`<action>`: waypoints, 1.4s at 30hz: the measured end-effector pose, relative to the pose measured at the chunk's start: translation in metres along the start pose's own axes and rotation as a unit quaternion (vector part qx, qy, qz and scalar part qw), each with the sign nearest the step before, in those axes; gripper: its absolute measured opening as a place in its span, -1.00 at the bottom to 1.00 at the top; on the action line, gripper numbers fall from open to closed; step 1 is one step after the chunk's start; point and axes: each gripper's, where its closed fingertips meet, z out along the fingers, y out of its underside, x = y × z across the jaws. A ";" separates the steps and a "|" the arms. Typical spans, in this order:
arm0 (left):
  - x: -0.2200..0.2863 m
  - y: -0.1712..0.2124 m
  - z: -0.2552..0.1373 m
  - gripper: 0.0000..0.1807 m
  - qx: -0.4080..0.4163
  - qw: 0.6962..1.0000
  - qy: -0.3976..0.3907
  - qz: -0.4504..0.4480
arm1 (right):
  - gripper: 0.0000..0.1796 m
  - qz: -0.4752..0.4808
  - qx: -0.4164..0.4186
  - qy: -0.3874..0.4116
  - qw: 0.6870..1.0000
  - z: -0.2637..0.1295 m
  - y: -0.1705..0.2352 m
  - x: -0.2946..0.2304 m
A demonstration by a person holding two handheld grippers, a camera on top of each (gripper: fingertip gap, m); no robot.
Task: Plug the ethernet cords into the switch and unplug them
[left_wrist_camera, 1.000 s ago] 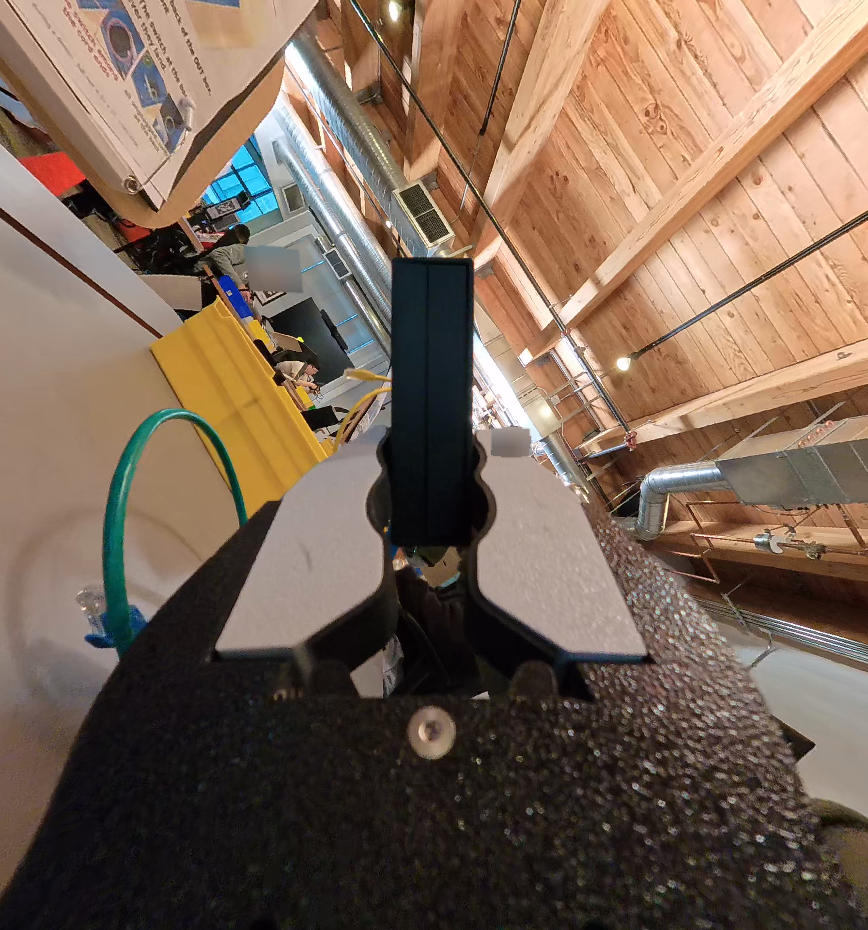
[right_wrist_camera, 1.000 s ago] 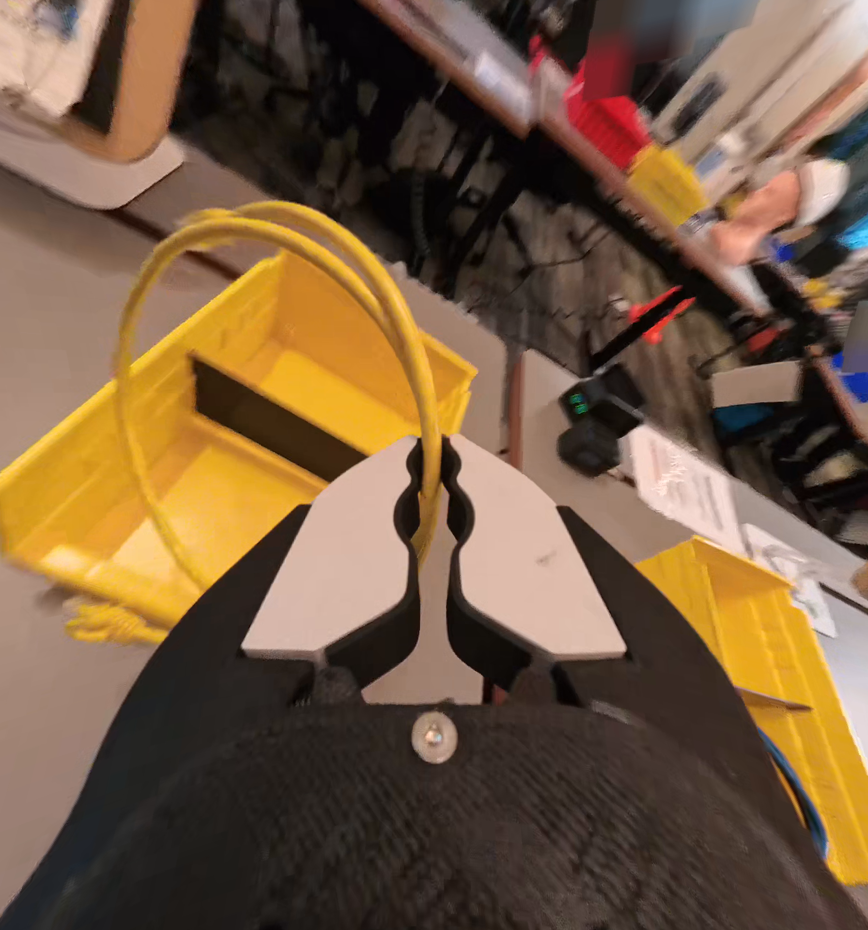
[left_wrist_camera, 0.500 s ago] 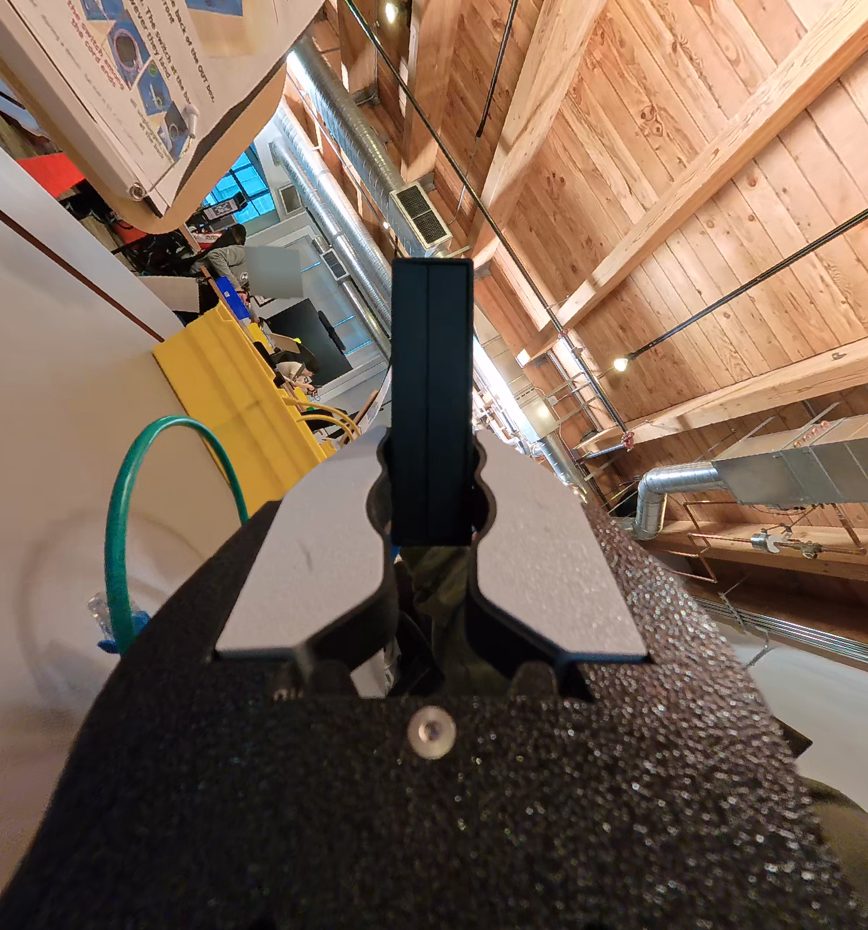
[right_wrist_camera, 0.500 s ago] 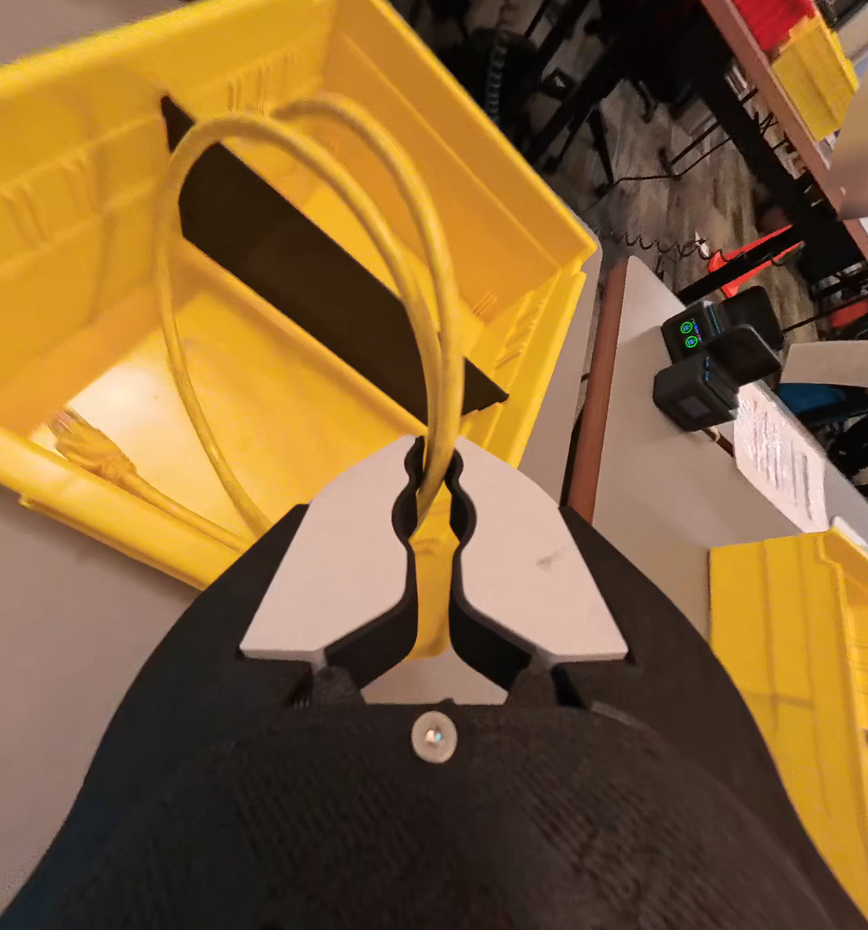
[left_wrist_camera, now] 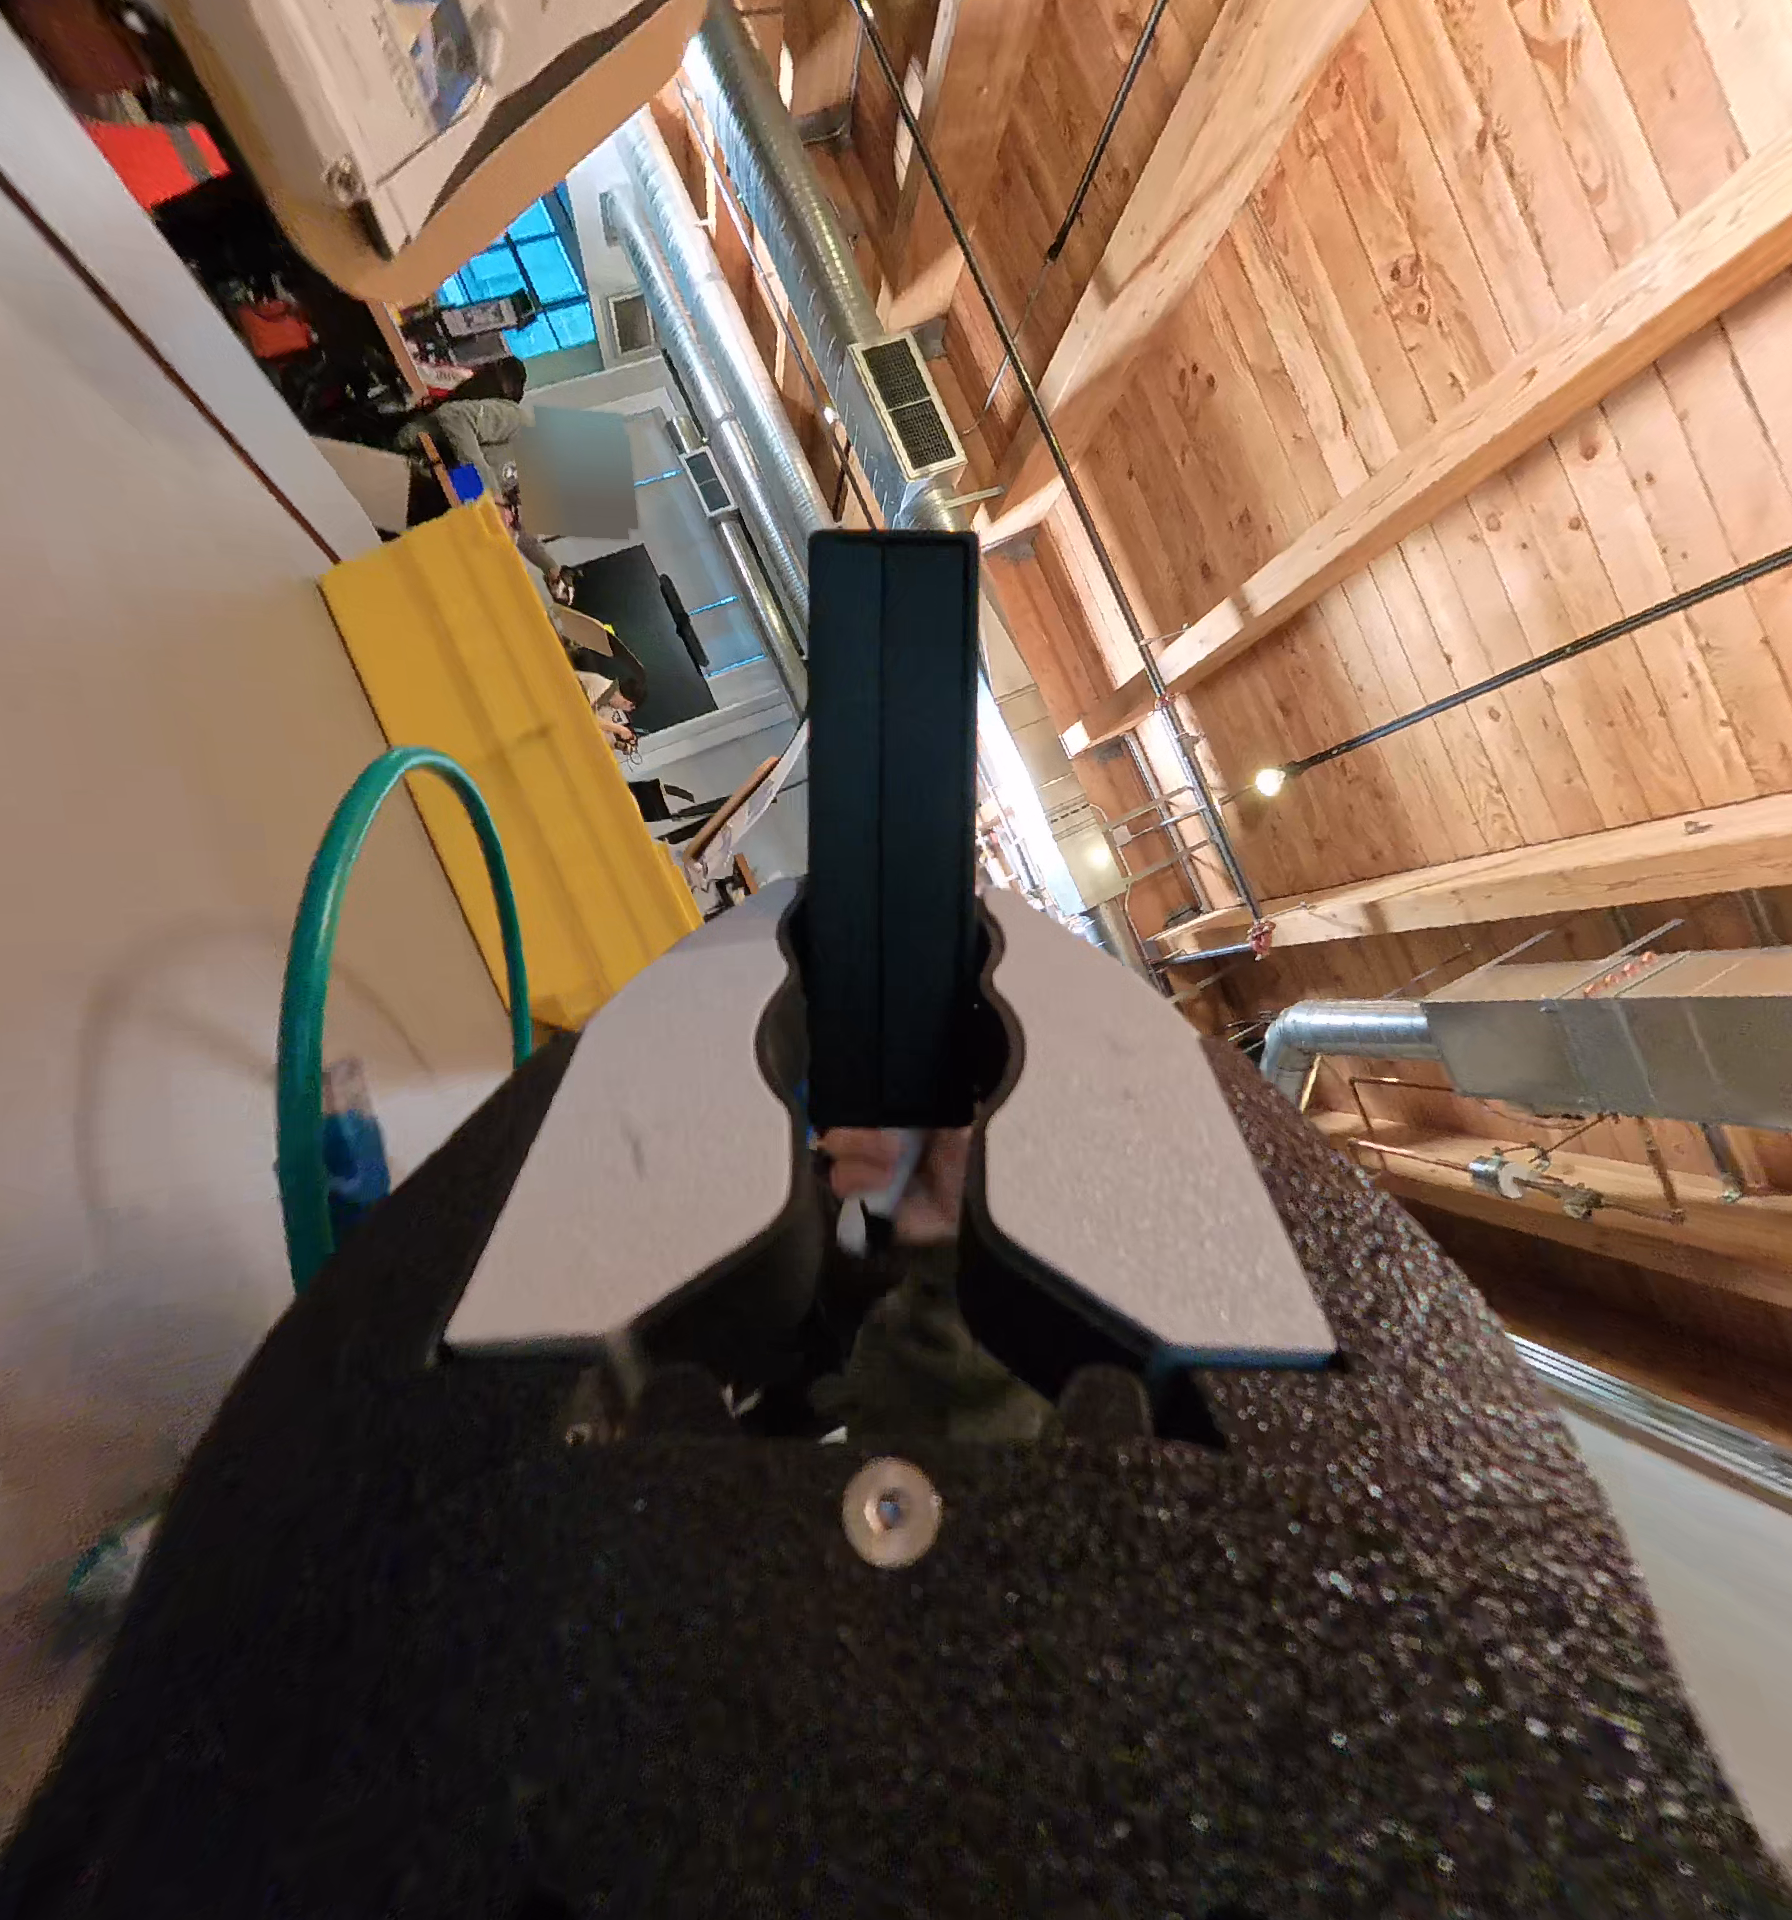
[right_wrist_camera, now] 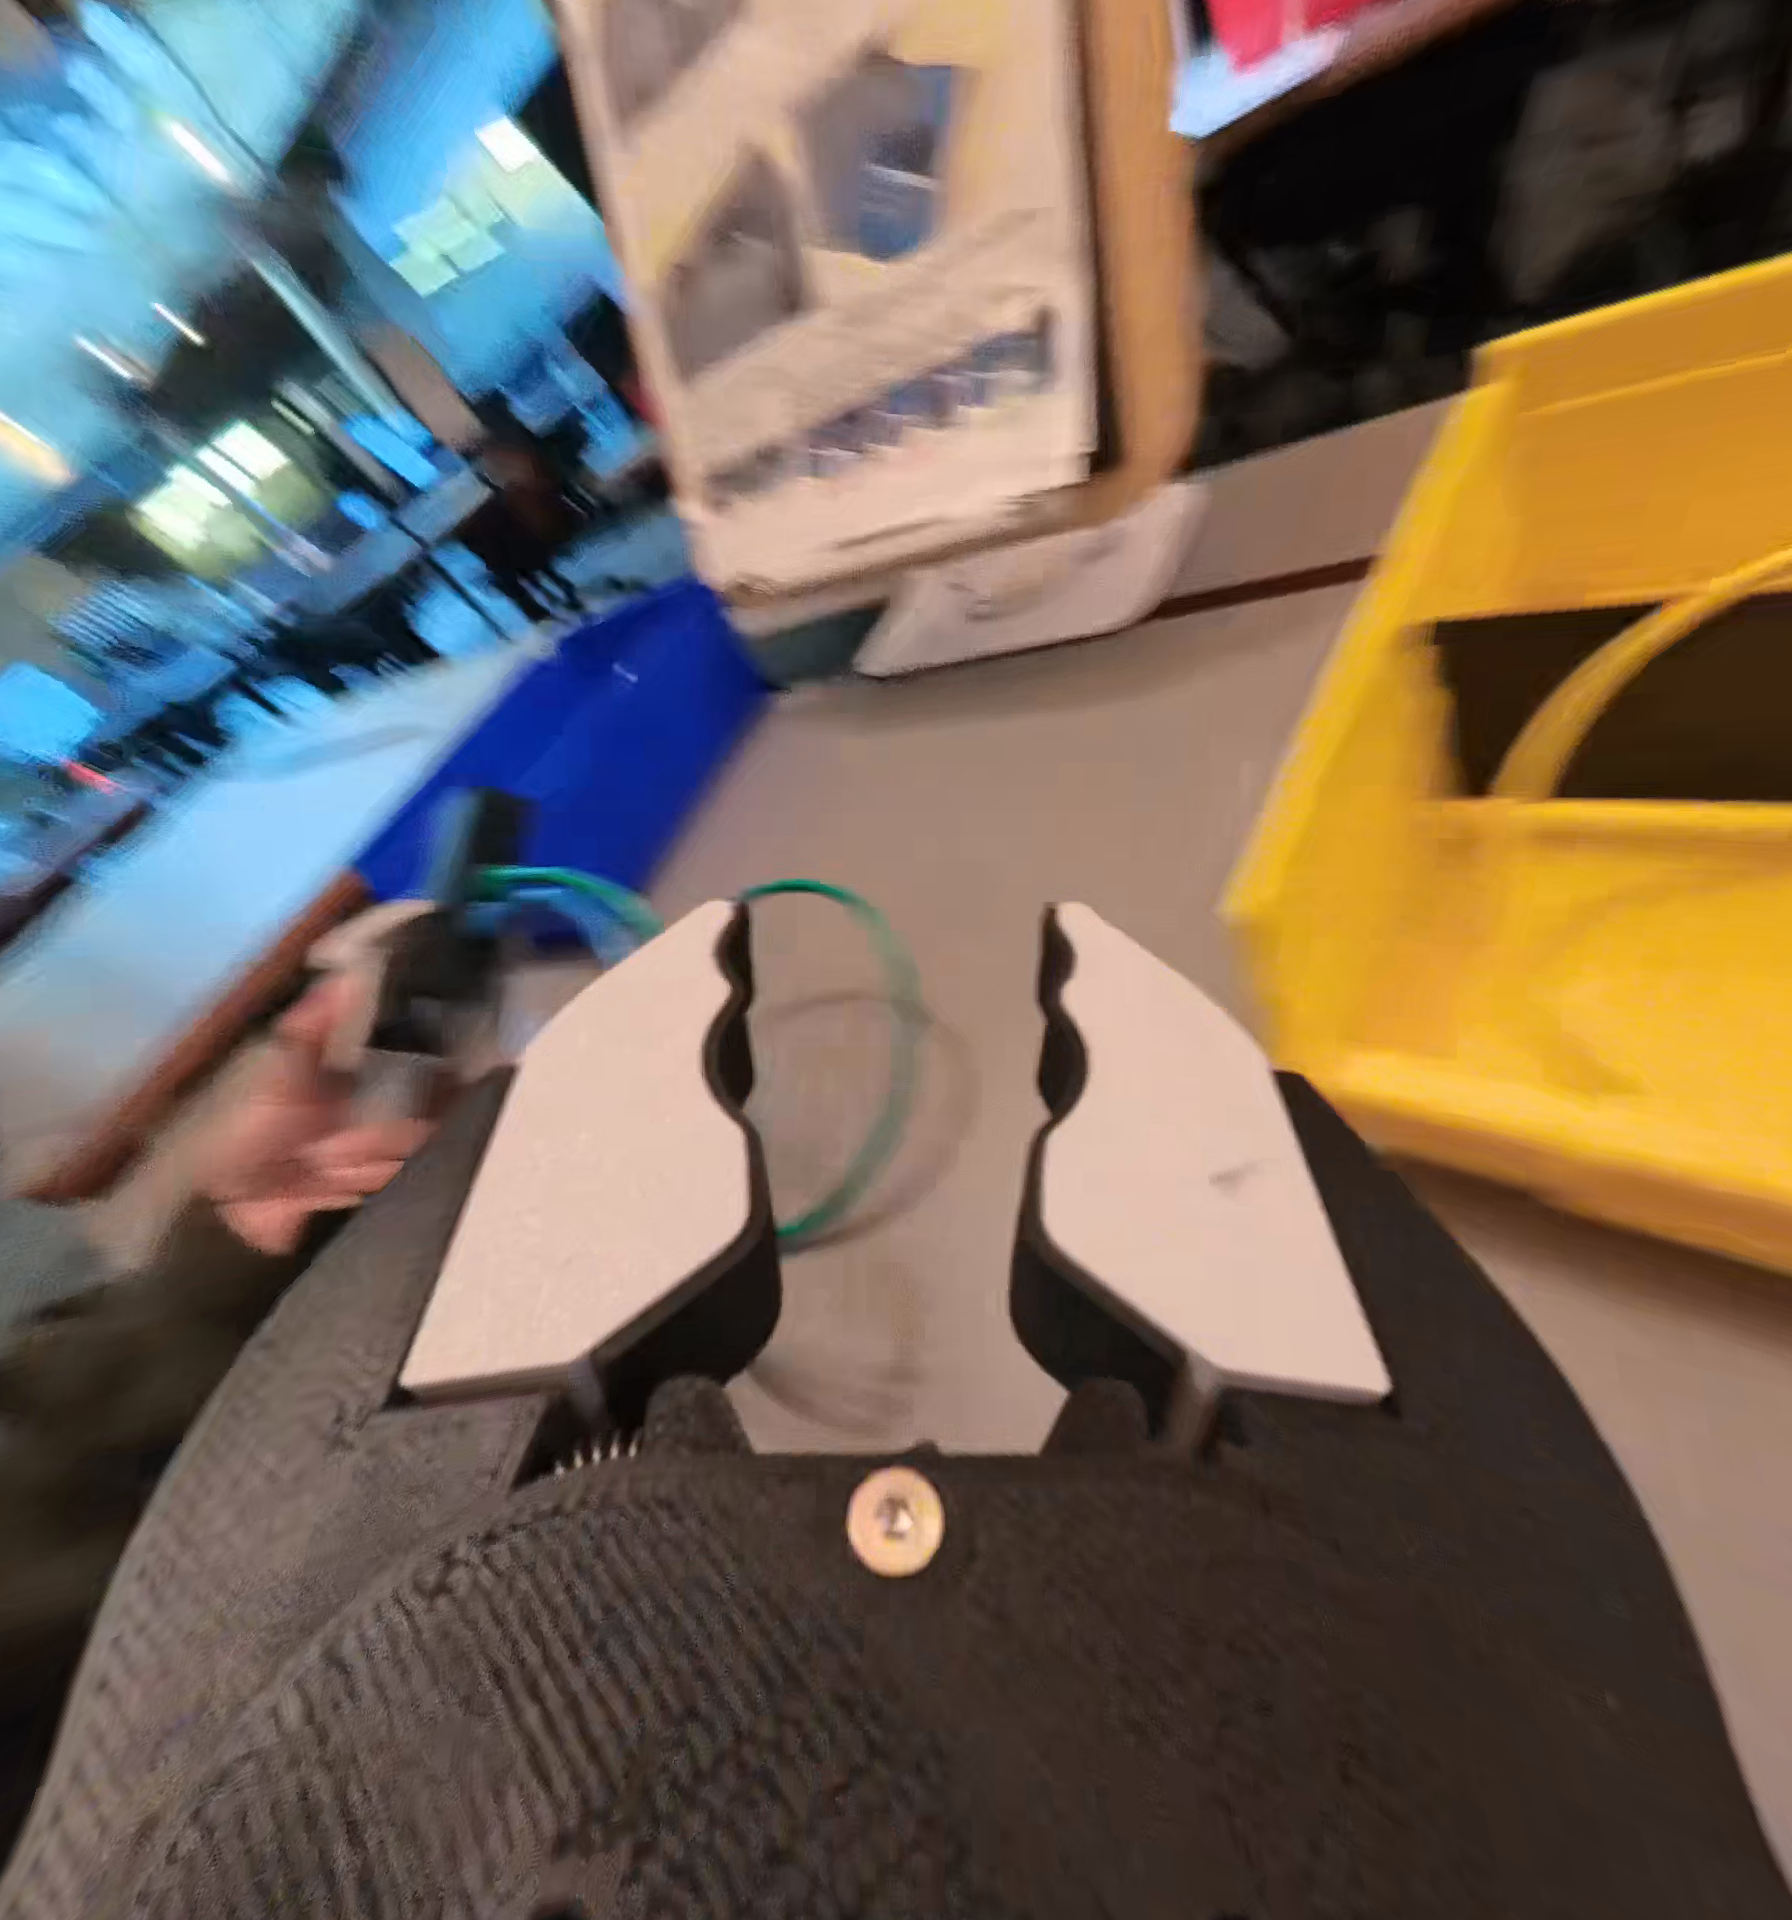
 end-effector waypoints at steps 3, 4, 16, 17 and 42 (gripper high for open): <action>-0.009 0.013 0.004 -0.70 -0.012 1.000 -0.008 -0.020 | -0.66 0.089 0.076 -0.113 0.987 0.019 0.042 -0.086; -0.011 0.017 0.005 -0.70 -0.014 1.000 -0.011 -0.025 | -0.67 0.129 0.081 -0.141 0.978 0.029 0.056 -0.104; -0.009 0.036 0.014 -0.70 -0.020 0.999 -0.022 -0.021 | -0.59 0.205 0.072 -0.107 0.970 0.100 0.096 -0.116; -0.009 0.037 0.015 -0.70 -0.020 0.999 -0.023 -0.020 | -0.55 0.209 0.075 -0.111 0.969 0.102 0.096 -0.116; -0.018 0.036 0.012 -0.70 0.016 0.998 -0.059 -0.025 | -0.84 0.337 0.150 -0.135 0.919 0.115 0.101 -0.125</action>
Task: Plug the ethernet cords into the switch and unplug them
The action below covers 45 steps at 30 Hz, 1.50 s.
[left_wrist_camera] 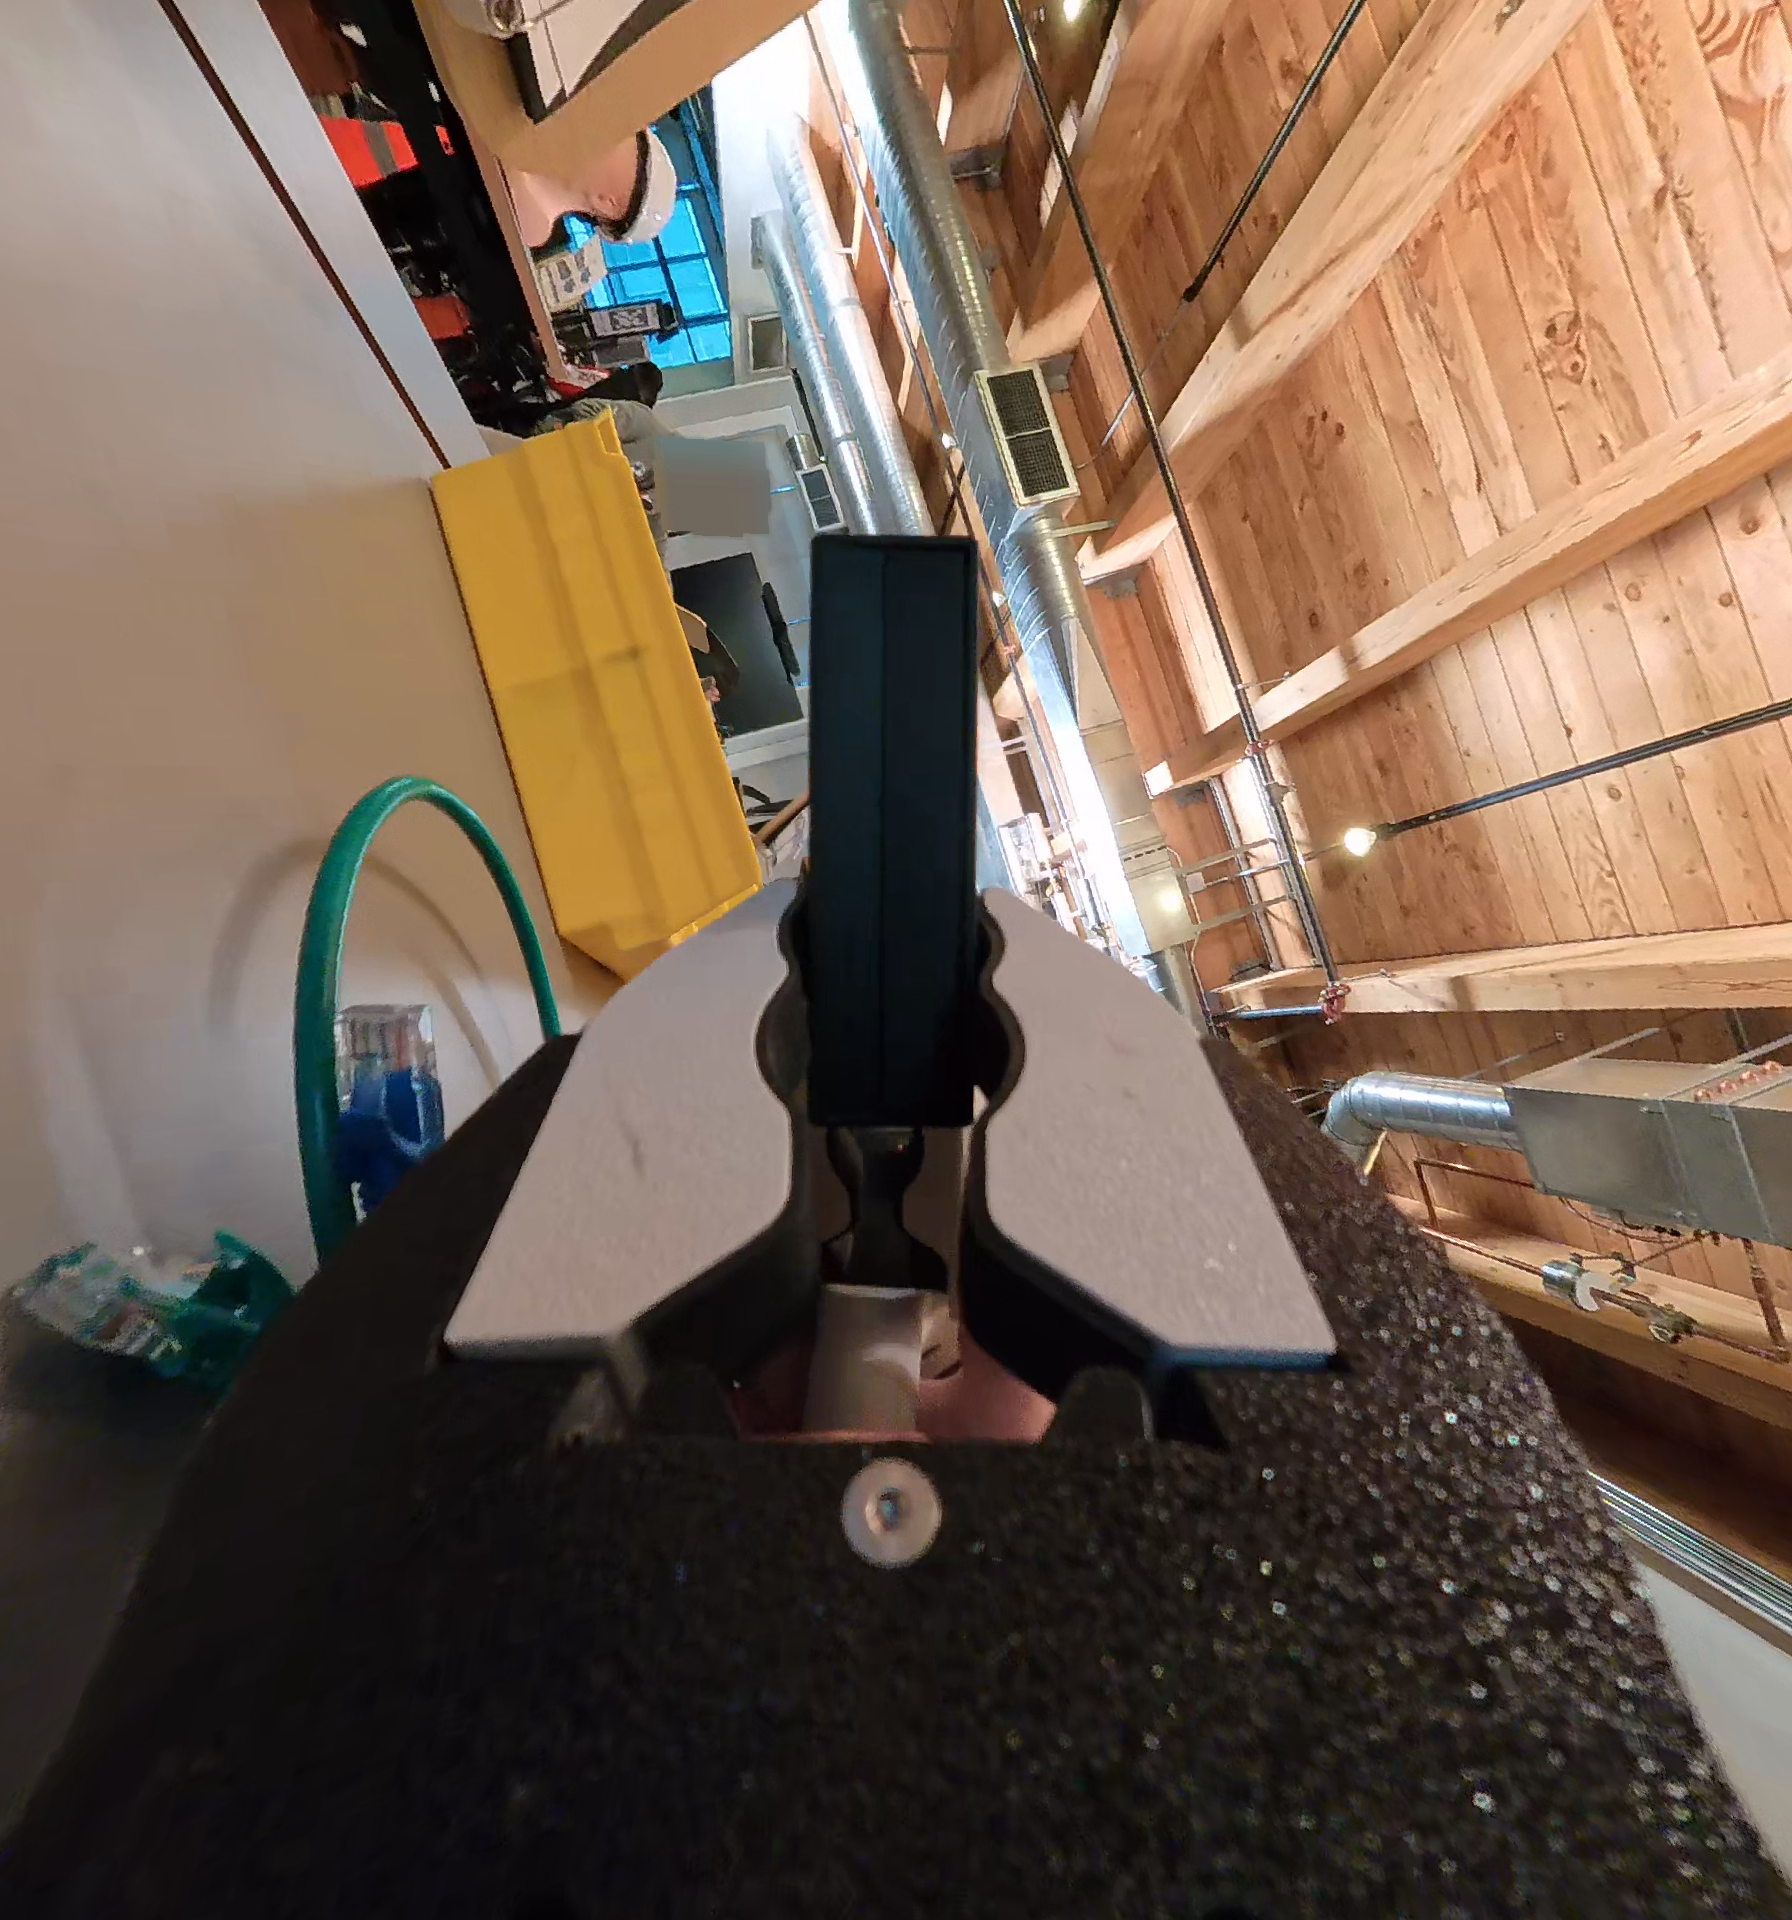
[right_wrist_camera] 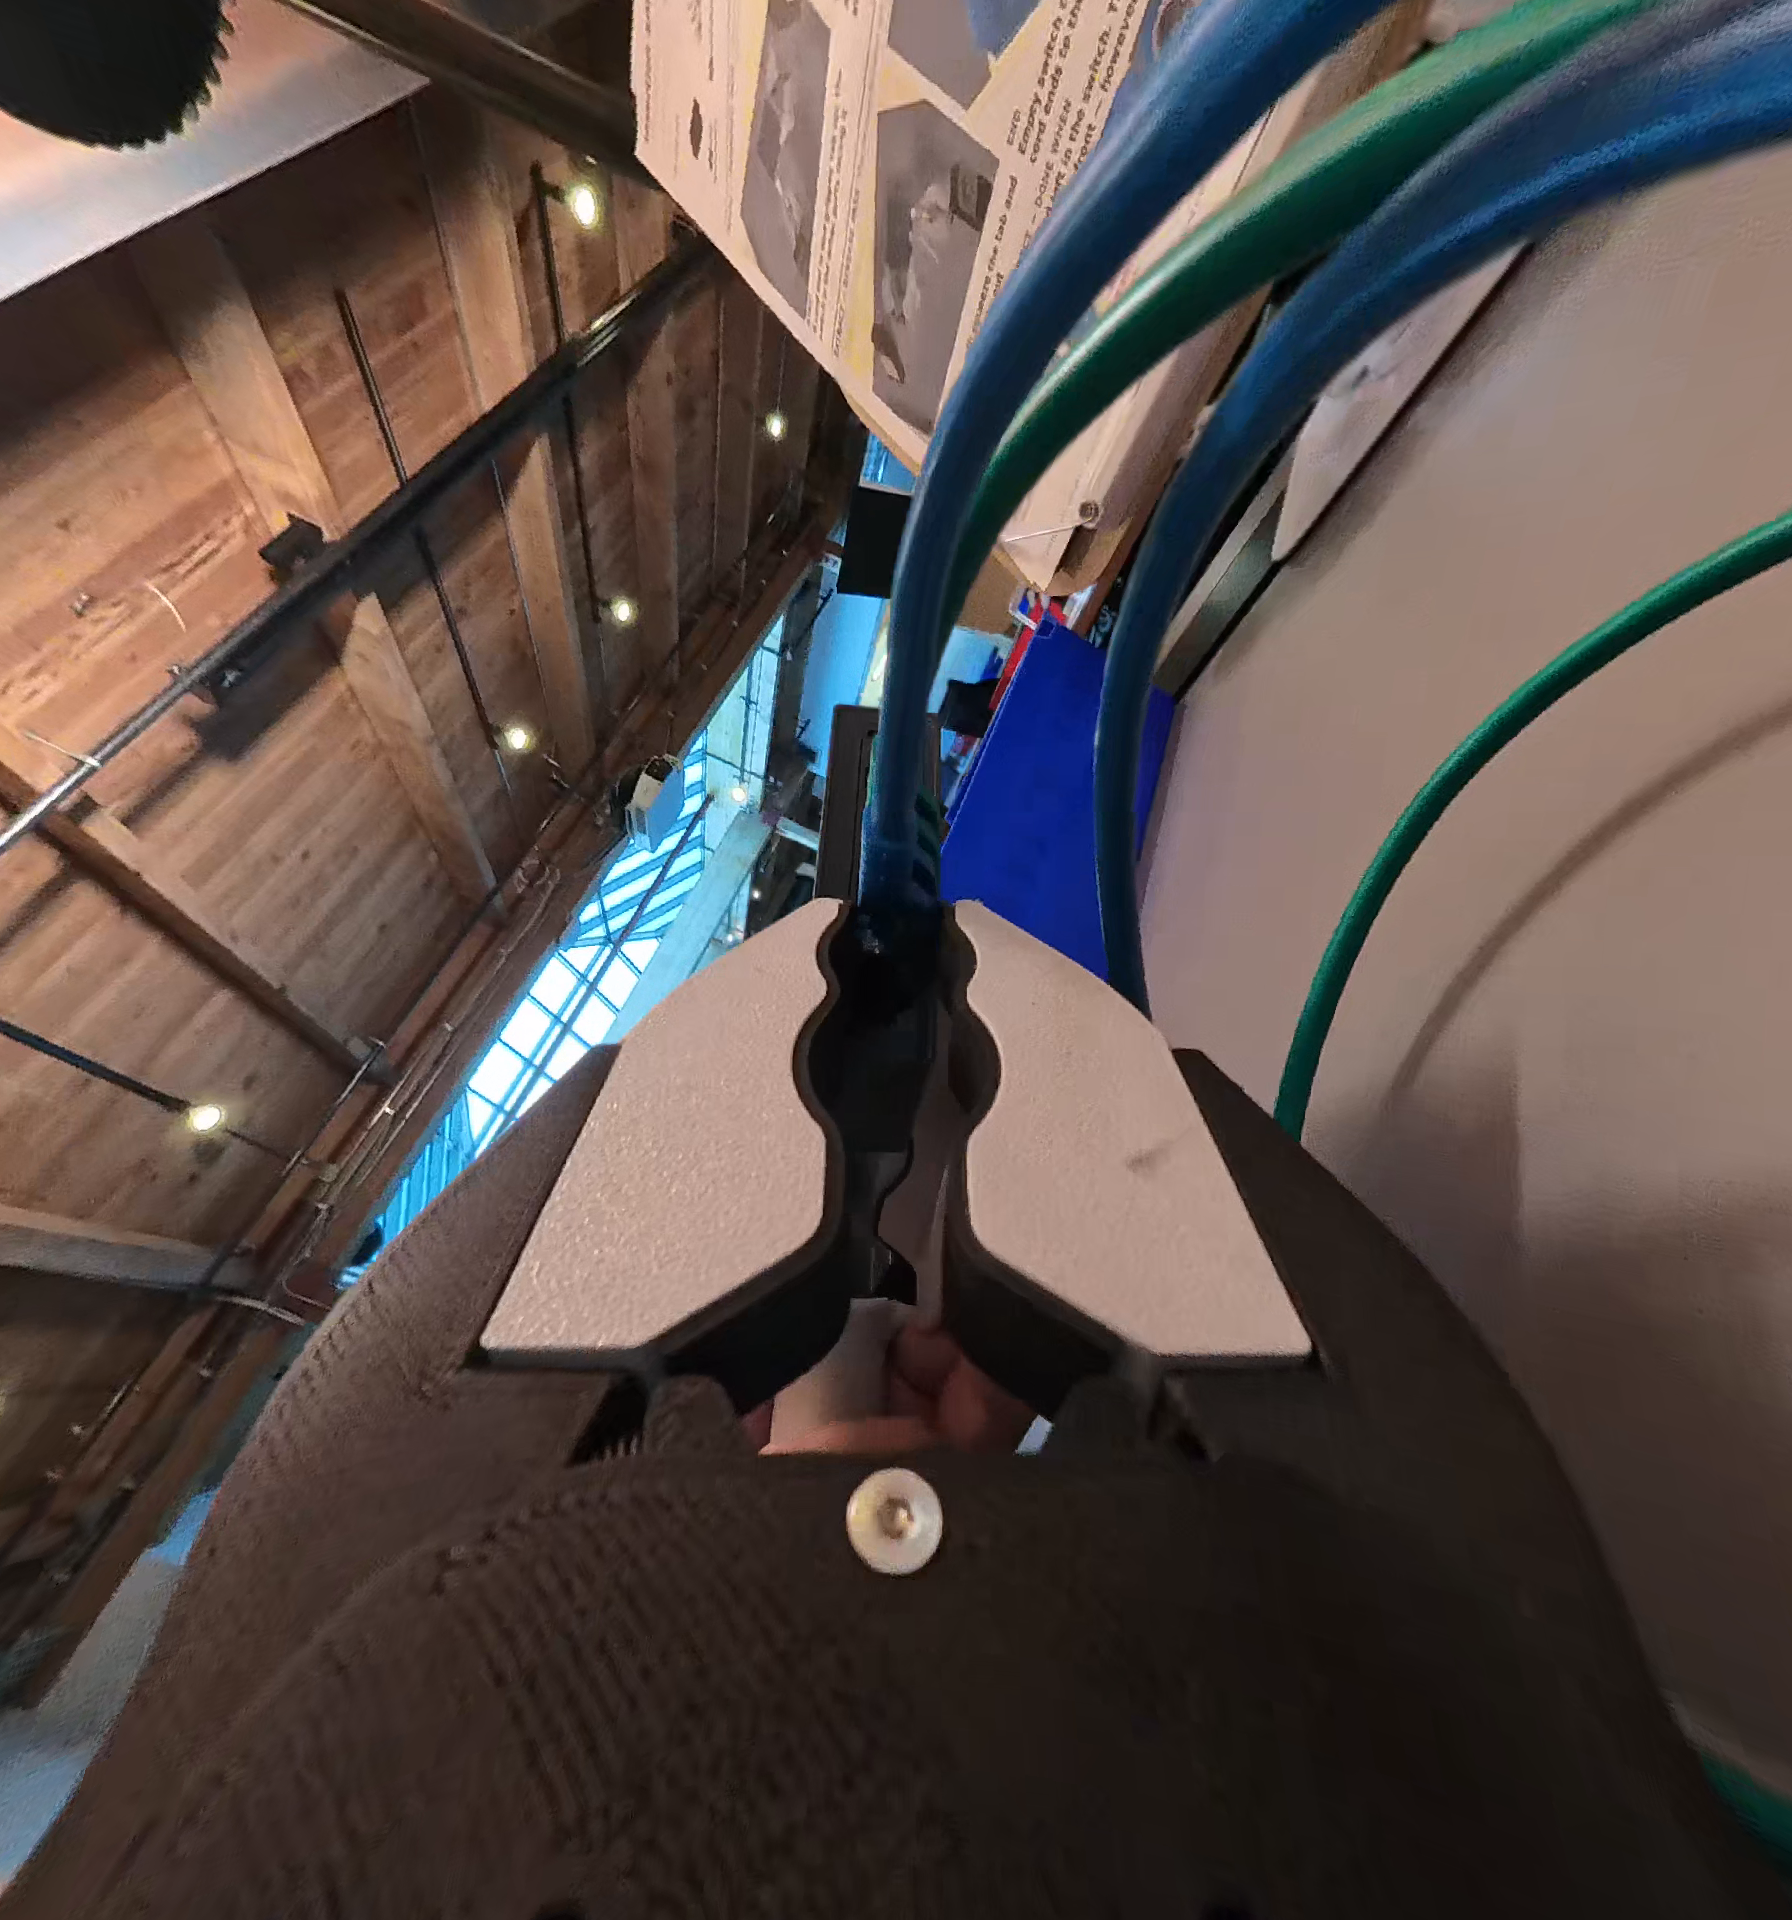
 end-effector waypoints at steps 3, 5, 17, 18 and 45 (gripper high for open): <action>0.002 0.000 0.001 -0.70 -0.002 1.000 0.007 -0.005 | -0.84 -0.005 0.002 -0.009 1.000 0.000 -0.001 -0.002; 0.002 0.000 0.000 -0.70 0.001 1.000 0.007 -0.002 | -0.84 -0.005 -0.003 -0.005 1.000 0.001 0.000 -0.002; -0.003 0.011 0.004 -0.70 -0.010 1.000 -0.001 0.015 | -0.84 -0.005 0.015 -0.012 1.000 0.000 -0.008 0.004; -0.004 0.012 0.005 -0.70 -0.014 1.000 -0.003 0.017 | -0.84 -0.003 0.011 -0.012 1.000 -0.001 -0.008 0.005; -0.009 0.034 0.009 -0.70 -0.115 0.991 -0.019 0.067 | -0.85 -0.018 0.071 -0.014 0.997 -0.015 -0.025 0.008</action>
